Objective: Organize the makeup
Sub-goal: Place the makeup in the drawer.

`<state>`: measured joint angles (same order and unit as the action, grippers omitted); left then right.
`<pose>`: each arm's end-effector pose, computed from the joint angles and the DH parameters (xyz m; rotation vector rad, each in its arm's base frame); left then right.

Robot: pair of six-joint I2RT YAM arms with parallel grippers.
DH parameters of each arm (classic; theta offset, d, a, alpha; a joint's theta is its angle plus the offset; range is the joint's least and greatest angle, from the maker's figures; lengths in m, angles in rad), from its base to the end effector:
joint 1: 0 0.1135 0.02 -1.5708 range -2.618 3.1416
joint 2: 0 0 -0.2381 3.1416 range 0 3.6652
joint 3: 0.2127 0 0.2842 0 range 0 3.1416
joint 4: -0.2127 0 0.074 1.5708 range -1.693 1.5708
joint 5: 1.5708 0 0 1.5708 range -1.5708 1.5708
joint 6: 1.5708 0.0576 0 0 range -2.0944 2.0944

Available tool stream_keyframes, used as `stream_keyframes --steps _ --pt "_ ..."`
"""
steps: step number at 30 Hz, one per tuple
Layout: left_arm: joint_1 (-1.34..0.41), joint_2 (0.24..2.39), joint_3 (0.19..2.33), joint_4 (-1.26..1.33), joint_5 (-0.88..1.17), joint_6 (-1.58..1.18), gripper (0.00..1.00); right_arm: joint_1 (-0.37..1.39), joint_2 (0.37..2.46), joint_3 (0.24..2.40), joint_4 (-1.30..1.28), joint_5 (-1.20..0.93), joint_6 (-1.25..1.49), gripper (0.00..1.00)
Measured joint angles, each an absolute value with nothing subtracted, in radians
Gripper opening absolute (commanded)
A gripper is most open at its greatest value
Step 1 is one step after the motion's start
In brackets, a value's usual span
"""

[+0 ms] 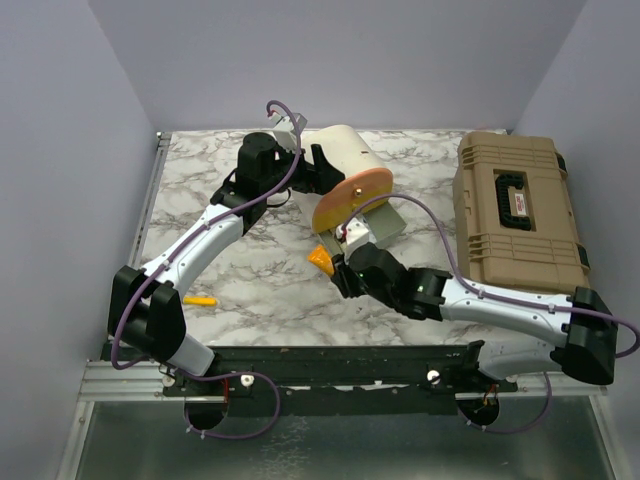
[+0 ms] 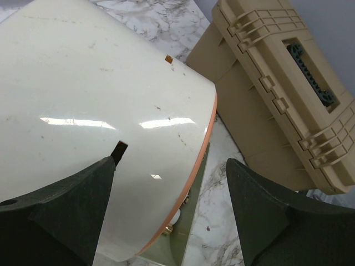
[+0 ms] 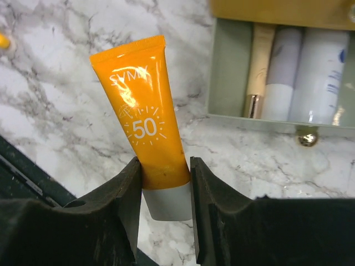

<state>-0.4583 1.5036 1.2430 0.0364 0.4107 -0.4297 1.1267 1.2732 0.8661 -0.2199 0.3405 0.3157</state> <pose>0.3589 -0.2027 0.3093 0.3365 1.8603 -0.9898 0.1604 0.2924 0.2110 -0.6855 2.0826 0.4540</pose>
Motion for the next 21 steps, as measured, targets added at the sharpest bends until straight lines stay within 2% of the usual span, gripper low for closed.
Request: stream_keyframes --steps 7,15,21 --pt "-0.458 1.504 1.243 0.036 0.410 -0.430 0.84 1.068 1.246 0.866 -0.219 0.432 0.337 0.37" --pt "-0.458 1.504 1.243 0.036 0.410 -0.430 0.84 0.886 1.237 0.888 -0.258 0.395 0.316 0.38" --pt "-0.458 1.504 1.243 0.039 0.411 -0.434 0.84 0.837 1.307 0.933 -0.299 0.339 0.312 0.38"
